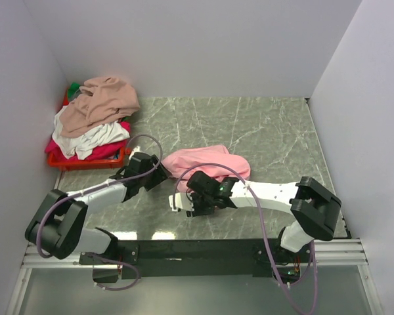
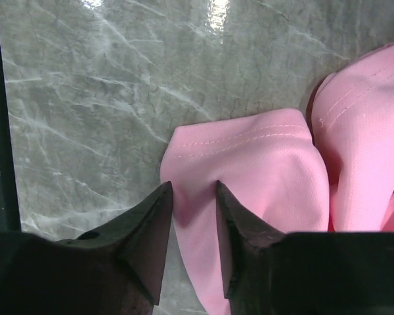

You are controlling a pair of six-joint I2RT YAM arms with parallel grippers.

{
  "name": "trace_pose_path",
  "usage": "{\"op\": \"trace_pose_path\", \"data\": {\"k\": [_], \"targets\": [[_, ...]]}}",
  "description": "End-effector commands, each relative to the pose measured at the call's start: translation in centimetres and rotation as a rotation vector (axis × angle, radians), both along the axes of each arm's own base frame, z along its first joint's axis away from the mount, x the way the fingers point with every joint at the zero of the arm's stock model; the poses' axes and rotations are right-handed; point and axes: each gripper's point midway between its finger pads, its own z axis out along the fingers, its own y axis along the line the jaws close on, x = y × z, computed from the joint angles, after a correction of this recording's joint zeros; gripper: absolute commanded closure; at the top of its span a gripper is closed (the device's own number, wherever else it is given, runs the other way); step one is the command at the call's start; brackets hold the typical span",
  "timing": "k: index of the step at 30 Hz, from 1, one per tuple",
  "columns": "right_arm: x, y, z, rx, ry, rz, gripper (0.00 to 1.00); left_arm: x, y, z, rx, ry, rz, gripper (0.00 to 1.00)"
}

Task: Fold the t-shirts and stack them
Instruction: Flatten the tshirt out

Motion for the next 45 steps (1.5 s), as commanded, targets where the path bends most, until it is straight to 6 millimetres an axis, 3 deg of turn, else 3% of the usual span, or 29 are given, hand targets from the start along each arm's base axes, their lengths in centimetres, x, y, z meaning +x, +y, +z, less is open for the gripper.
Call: {"op": "trace_pose_path", "data": {"k": [1, 3, 4, 9, 12, 15, 18, 20, 21, 23, 24, 26, 27, 29, 30, 31, 32, 34, 35, 38, 42, 45], "targets": [[0.8, 0.8, 1.0, 0.051, -0.004, -0.034, 0.64, 2.8, -0.6, 2.0, -0.014, -0.09, 0.015, 0.33], [0.9, 0.8, 1.7, 0.076, 0.021, -0.043, 0.73, 3.1, -0.8, 1.4, -0.004, -0.086, 0.009, 0.35], [1.3, 0.5, 2.0, 0.087, 0.026, -0.062, 0.78, 3.4, -1.0, 1.6, -0.006, -0.094, 0.006, 0.42], [1.5, -0.1, 2.8, 0.111, 0.078, -0.087, 0.91, 4.6, -1.4, 0.2, 0.03, -0.075, -0.012, 0.54], [1.9, -0.7, 4.1, 0.137, 0.109, -0.112, 0.98, 5.4, -1.6, 0.1, 0.051, -0.086, -0.02, 0.71], [1.8, -2.3, 5.8, 0.166, 0.176, -0.071, 1.0, 6.2, -1.4, 0.6, 0.082, -0.125, -0.026, 1.0], [3.5, -4.6, 8.2, 0.231, 0.138, -0.113, 1.0, 7.0, -1.5, 2.4, 0.094, -0.204, -0.052, 1.0], [4.8, -6.0, 10.8, 0.296, 0.051, -0.157, 1.0, 7.1, -1.4, 3.9, 0.104, -0.252, -0.065, 1.0], [6.3, -7.5, 11.9, 0.321, 0.015, -0.226, 1.0, 7.2, -1.3, 6.2, 0.103, -0.319, -0.074, 1.0], [7.7, -9.3, 15.7, 0.386, -0.087, -0.285, 1.0, 6.8, -0.9, 8.6, 0.116, -0.398, -0.097, 1.0], [8.6, -10.6, 17.1, 0.404, -0.127, -0.334, 1.0, 6.4, -0.8, 11.8, 0.096, -0.482, -0.098, 1.0], [9.6, -12.0, 21.4, 0.459, -0.237, -0.379, 1.0, 5.9, -0.4, 15.3, 0.086, -0.573, -0.103, 1.0], [9.7, -12.4, 22.9, 0.481, -0.268, -0.395, 1.0, 5.1, 0.0, 18.5, 0.074, -0.657, -0.105, 1.0], [10.0, -13.4, 25.7, 0.504, -0.319, -0.435, 1.0, 4.3, 0.4, 22.7, 0.055, -0.758, -0.101, 1.0], [10.1, -13.5, 28.9, 0.551, -0.367, -0.445, 1.0, 3.2, 0.9, 25.6, 0.039, -0.833, -0.096, 1.0], [10.0, -13.7, 30.4, 0.572, -0.389, -0.454, 1.0, 2.7, 1.3, 28.0, 0.03, -0.88, -0.089, 1.0], [9.8, -13.9, 33.1, 0.613, -0.435, -0.455, 1.0, 2.1, 1.6, 29.5, 0.024, -0.913, -0.082, 1.0], [9.4, -14.3, 35.8, 0.658, -0.471, -0.474, 1.0, 0.3, 2.4, 33.7, 0.009, -1.006, -0.082, 1.0], [8.8, -14.6, 38.2, 0.692, -0.51, -0.473, 1.0, -0.1, 2.6, 34.7, 0.009, -1.025, -0.081, 1.0], [7.5, -15.5, 42.5, 0.754, -0.582, -0.486, 1.0, -2.0, 3.3, 38.4, -0.009, -1.093, -0.082, 1.0], [5.8, -17.2, 47.0, 0.824, -0.676, -0.527, 1.0, -4.7, 4.9, 42.7, -0.027, -1.185, -0.055, 1.0], [4.6, -18.5, 49.5, 0.864, -0.741, -0.559, 1.0, -5.9, 6.0, 44.1, -0.022, -1.22, -0.025, 1.0]]}}
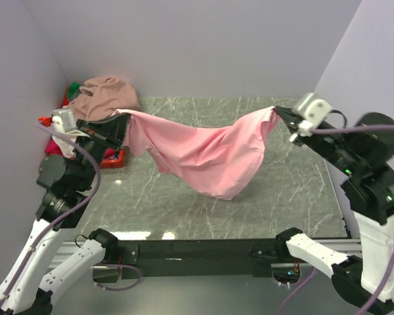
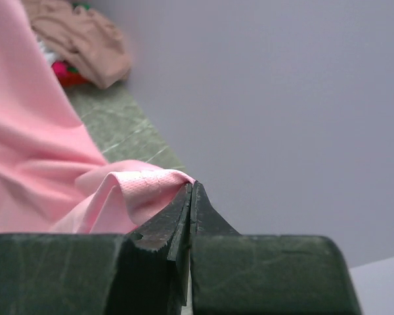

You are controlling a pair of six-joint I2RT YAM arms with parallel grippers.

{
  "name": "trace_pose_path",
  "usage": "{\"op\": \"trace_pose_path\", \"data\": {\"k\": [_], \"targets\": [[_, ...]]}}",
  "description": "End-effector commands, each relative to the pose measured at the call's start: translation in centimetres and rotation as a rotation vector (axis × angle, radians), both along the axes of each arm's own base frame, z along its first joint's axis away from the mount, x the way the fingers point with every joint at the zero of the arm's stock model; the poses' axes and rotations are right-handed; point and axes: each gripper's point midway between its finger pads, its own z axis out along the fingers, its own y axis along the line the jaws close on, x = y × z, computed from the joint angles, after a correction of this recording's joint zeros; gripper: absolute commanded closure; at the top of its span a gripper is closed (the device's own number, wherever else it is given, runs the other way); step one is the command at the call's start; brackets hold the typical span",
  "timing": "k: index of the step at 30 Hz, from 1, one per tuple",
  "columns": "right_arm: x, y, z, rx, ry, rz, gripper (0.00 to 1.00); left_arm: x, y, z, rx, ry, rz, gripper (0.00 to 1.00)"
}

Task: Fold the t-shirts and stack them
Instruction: Flatten the tshirt out

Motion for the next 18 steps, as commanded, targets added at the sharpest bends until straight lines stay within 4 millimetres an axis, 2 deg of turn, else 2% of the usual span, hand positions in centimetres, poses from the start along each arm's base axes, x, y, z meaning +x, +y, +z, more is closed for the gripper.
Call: {"op": "trace_pose_path", "data": {"k": [1, 4, 7, 8, 10, 11, 12, 13, 14, 15, 16, 17, 18], "targets": [[-1.7, -2.2, 3.1, 0.072, -0.058, -0.082, 1.0, -1.7, 1.4, 2.4, 0.008, -0.058, 0.031, 1.0], [-2.3, -3.6, 4.2, 0.093, -0.09, -0.138, 1.0, -2.2, 1.6, 2.5, -0.001, -0.063, 0.032, 1.0], [-2.7, -4.8, 4.1, 0.094, -0.101, -0.191, 1.0, -2.3, 1.0, 1.7, -0.013, -0.038, -0.007, 1.0], [-2.4, -4.9, 3.3, 0.083, -0.085, -0.2, 1.0, -2.4, 0.7, 1.5, -0.035, -0.025, -0.028, 1.0], [-2.4, -5.4, 2.3, 0.072, -0.075, -0.225, 1.0, -2.0, -0.3, -1.0, -0.027, 0.052, -0.074, 1.0], [-1.4, -5.4, 0.5, 0.051, -0.041, -0.242, 1.0, -1.8, -0.8, -2.1, -0.042, 0.094, -0.094, 1.0], [-1.1, -5.9, -0.3, 0.048, -0.032, -0.275, 1.0, -1.1, -1.1, -4.0, -0.041, 0.15, -0.094, 1.0], [0.5, -5.9, -3.2, 0.02, 0.029, -0.305, 1.0, -0.6, -1.3, -5.3, -0.043, 0.185, -0.096, 1.0], [1.5, -5.9, -3.9, 0.031, 0.029, -0.325, 1.0, 0.2, -1.7, -6.8, -0.062, 0.239, -0.091, 1.0], [2.4, -6.4, -5.1, 0.029, 0.045, -0.365, 1.0, 1.2, -1.9, -9.1, -0.063, 0.294, -0.077, 1.0], [4.2, -6.3, -8.7, 0.006, 0.111, -0.393, 1.0, 2.2, -1.8, -9.7, -0.086, 0.299, -0.047, 1.0], [5.7, -6.6, -8.7, 0.048, 0.082, -0.427, 1.0, 4.0, -2.3, -11.5, -0.093, 0.348, -0.024, 1.0], [7.5, -7.2, -10.1, 0.055, 0.099, -0.483, 1.0, 5.4, -2.3, -12.9, -0.1, 0.377, 0.008, 1.0]]}}
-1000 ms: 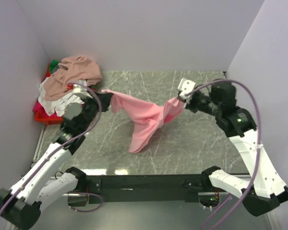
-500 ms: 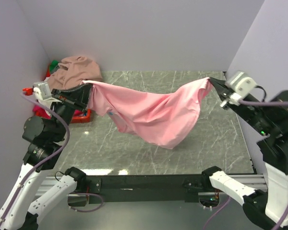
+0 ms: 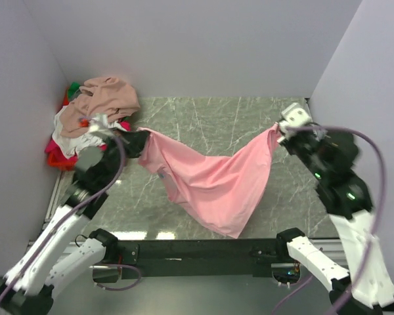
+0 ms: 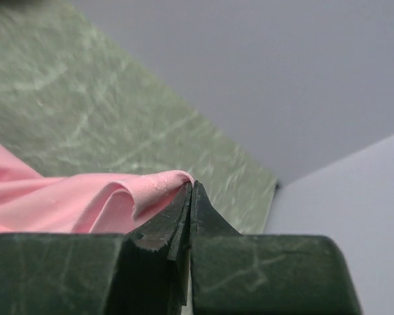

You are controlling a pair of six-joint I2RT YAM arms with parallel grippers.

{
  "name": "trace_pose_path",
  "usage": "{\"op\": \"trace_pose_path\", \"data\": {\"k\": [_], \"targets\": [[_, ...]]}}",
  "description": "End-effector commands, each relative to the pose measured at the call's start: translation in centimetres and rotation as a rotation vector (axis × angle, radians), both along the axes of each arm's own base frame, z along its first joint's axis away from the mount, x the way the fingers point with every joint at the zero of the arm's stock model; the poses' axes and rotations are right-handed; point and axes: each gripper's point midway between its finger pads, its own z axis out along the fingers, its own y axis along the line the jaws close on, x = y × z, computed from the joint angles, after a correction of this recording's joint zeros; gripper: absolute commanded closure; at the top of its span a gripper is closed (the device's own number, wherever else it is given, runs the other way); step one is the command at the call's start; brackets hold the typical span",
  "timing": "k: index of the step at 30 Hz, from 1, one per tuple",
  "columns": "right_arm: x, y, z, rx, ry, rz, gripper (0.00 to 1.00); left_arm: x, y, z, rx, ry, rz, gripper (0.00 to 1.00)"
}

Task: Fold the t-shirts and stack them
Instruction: Flatten the tshirt out

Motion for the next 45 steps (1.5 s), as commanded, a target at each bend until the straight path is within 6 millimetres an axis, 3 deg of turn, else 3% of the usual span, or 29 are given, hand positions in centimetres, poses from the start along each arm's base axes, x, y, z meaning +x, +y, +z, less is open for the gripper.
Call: {"op": "trace_pose_path", "data": {"k": [1, 2, 3, 4, 5, 6, 7, 8, 9, 11, 12, 14, 15, 16, 17, 18, 19, 20, 21, 22, 23, 25, 26, 28, 29, 32, 35, 45], "targets": [[6.4, -1.9, -4.9, 0.05, 0.04, -0.192, 1.0, 4.8, -0.6, -4.0, -0.06, 0.116, 0.082, 1.0], [8.4, -3.8, -3.9, 0.124, -0.019, -0.285, 1.0, 8.3, -1.0, -6.2, -0.061, 0.169, 0.11, 1.0], [11.2, -4.4, -6.2, 0.147, 0.041, -0.324, 1.0, 10.2, -1.8, -5.3, -0.079, 0.175, 0.077, 1.0], [13.0, -5.7, -6.2, 0.188, 0.049, -0.366, 1.0, 14.6, -1.8, -10.3, -0.072, 0.318, 0.103, 1.0], [14.6, -7.8, -7.3, 0.242, 0.091, -0.442, 1.0, 17.6, -2.2, -8.2, -0.084, 0.313, 0.1, 1.0], [17.5, -8.9, -11.3, 0.229, 0.201, -0.489, 1.0, 19.8, -2.9, -9.7, -0.067, 0.367, 0.078, 0.96], [18.8, -9.1, -11.7, 0.229, 0.225, -0.497, 1.0, 21.6, -4.0, -11.0, -0.039, 0.413, 0.033, 0.84], [19.5, -10.3, -13.6, 0.212, 0.28, -0.526, 1.0, 23.8, -4.5, -18.3, 0.022, 0.595, 0.032, 0.67], [20.6, -11.3, -16.9, 0.186, 0.363, -0.55, 0.73, 26.1, -5.5, -15.8, 0.025, 0.563, 0.005, 0.45], [20.7, -11.4, -19.6, 0.15, 0.443, -0.524, 0.4, 28.4, -6.4, -17.2, 0.067, 0.586, -0.027, 0.3], [20.5, -11.4, -20.6, 0.142, 0.471, -0.515, 0.19, 28.7, -6.4, -17.3, 0.082, 0.586, -0.026, 0.24], [19.6, -11.0, -22.2, 0.128, 0.512, -0.46, 0.15, 28.8, -5.8, -15.6, 0.123, 0.528, -0.011, 0.18], [19.0, -10.5, -21.8, 0.12, 0.508, -0.424, 0.15, 28.7, -5.5, -14.8, 0.137, 0.5, -0.003, 0.17], [17.9, -9.4, -22.8, 0.107, 0.559, -0.358, 0.14, 28.0, -4.9, -12.8, 0.159, 0.457, 0.003, 0.18], [17.1, -8.5, -23.0, 0.064, 0.575, -0.274, 0.13, 27.2, -4.6, -13.1, 0.175, 0.465, 0.005, 0.18], [15.9, -5.3, -22.9, 0.091, 0.606, -0.082, 0.13, 26.3, -4.4, -13.1, 0.184, 0.471, 0.003, 0.18], [13.1, -2.9, -24.1, 0.09, 0.718, 0.05, 0.13, 25.0, -4.1, -11.1, 0.178, 0.429, -0.006, 0.19], [11.5, -1.1, -25.0, 0.017, 0.744, 0.214, 0.13, 23.1, -4.0, -14.1, 0.189, 0.486, -0.03, 0.2], [9.6, 1.5, -25.2, 0.038, 0.782, 0.368, 0.17, 21.5, -4.6, -14.8, 0.18, 0.501, -0.082, 0.23], [7.9, 2.3, -26.2, 0.037, 0.851, 0.413, 0.21, 19.8, -4.9, -13.6, 0.154, 0.47, -0.105, 0.25], [6.5, 5.8, -27.5, -0.001, 0.898, 0.507, 0.25, 17.2, -5.0, -17.7, 0.163, 0.556, -0.14, 0.26], [6.2, 7.6, -30.3, -0.069, 0.919, 0.469, 0.31, 13.5, -6.1, -18.7, 0.142, 0.579, -0.196, 0.27], [5.4, 9.6, -31.2, -0.059, 0.966, 0.438, 0.32, 11.0, -6.1, -22.1, 0.157, 0.658, -0.213, 0.28], [5.6, 10.4, -33.0, -0.074, 0.981, 0.336, 0.32, 8.5, -7.3, -22.7, 0.142, 0.664, -0.237, 0.27], [5.4, 11.2, -33.6, -0.079, 0.994, 0.327, 0.32, 6.9, -7.4, -24.6, 0.148, 0.696, -0.246, 0.27], [5.5, 11.2, -34.8, -0.121, 1.002, 0.243, 0.32, 4.6, -8.3, -26.5, 0.155, 0.727, -0.25, 0.27], [4.7, 11.2, -36.0, -0.166, 1.014, 0.207, 0.32, 3.8, -8.8, -27.6, 0.127, 0.751, -0.252, 0.27], [2.0, 11.4, -39.7, -0.261, 1.11, 0.174, 0.38, 2.2, -12.0, -27.8, 0.111, 0.756, -0.304, 0.27]]}}
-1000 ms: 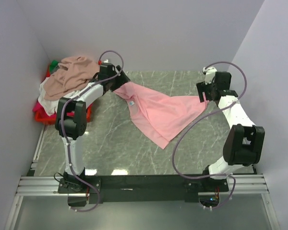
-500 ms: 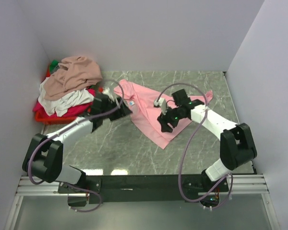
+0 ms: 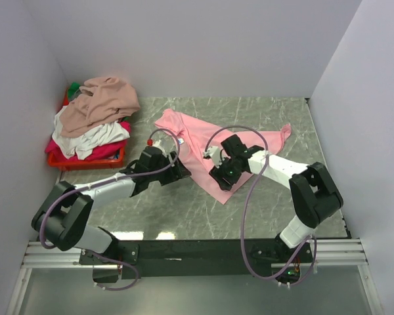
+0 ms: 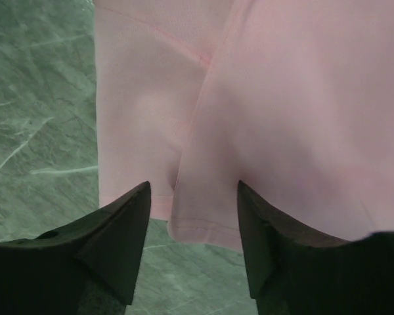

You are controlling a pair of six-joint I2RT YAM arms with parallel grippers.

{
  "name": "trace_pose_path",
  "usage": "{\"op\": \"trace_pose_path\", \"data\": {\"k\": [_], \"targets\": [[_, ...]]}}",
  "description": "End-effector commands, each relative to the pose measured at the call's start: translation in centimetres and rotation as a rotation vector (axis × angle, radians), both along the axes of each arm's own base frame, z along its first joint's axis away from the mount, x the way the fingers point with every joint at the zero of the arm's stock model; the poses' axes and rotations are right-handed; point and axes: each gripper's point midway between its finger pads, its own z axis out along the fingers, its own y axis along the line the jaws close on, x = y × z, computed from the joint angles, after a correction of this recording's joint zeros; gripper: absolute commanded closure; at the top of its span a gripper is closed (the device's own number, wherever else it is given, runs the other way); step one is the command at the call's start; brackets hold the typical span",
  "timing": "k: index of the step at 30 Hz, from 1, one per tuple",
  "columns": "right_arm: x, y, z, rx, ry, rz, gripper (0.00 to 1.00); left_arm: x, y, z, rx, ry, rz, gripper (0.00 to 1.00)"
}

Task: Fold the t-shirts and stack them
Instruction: Flatten the tshirt out

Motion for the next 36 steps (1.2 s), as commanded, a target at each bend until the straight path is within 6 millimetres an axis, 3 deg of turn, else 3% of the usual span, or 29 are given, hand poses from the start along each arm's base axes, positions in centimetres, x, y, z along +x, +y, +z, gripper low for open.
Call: {"op": "trace_pose_path", "data": {"k": [1, 3, 6, 7, 9, 10, 11, 14, 18, 20, 24, 34, 35, 36], "targets": [[0.1, -0.1, -1.0, -0.042, 0.007, -0.03, 0.41, 0.3, -1.8, 1.2, -0.041, -0.045, -0.005, 0.27], [0.1, -0.1, -1.3, -0.05, 0.018, -0.035, 0.45, -0.2, -2.1, 0.8, -0.04, -0.034, -0.013, 0.27], [-0.1, 0.2, -1.6, -0.046, 0.048, -0.028, 0.64, -1.3, -2.7, 0.3, -0.061, -0.036, -0.05, 0.28], [-0.2, 0.2, -1.7, -0.046, 0.059, -0.026, 0.75, -1.6, -3.0, 0.3, -0.072, -0.046, -0.064, 0.28], [0.2, 0.3, -1.1, -0.036, 0.048, -0.033, 0.85, -2.3, -3.6, 0.3, -0.08, -0.061, -0.103, 0.28], [0.4, 0.3, -0.4, -0.024, 0.031, -0.032, 0.98, -2.7, -3.8, 0.1, -0.084, -0.055, -0.116, 0.28], [0.9, 0.1, 0.3, -0.012, 0.017, -0.048, 1.0, -2.8, -4.2, 0.3, -0.1, -0.063, -0.128, 0.28], [1.9, -0.1, 3.7, 0.053, -0.03, -0.062, 1.0, -3.8, -5.4, -0.2, -0.105, -0.045, -0.167, 0.28], [4.3, -2.0, 9.1, 0.152, -0.102, -0.135, 1.0, -5.3, -7.9, -1.3, -0.066, -0.029, -0.24, 0.28], [5.1, -2.5, 11.3, 0.198, -0.139, -0.151, 1.0, -5.0, -9.2, -1.0, -0.057, -0.042, -0.254, 0.28], [6.7, -4.8, 13.2, 0.237, -0.166, -0.216, 1.0, -5.4, -11.5, -1.8, 0.023, -0.063, -0.32, 0.29], [8.9, -6.0, 14.7, 0.312, -0.161, -0.258, 1.0, -6.3, -14.4, -3.1, 0.28, -0.204, -0.485, 0.29], [9.2, -6.4, 14.8, 0.317, -0.159, -0.269, 1.0, -6.9, -14.4, -3.9, 0.314, -0.2, -0.519, 0.29], [9.3, -6.5, 14.8, 0.326, -0.147, -0.269, 1.0, -6.1, -14.7, -3.6, 0.337, -0.224, -0.5, 0.31]]}}
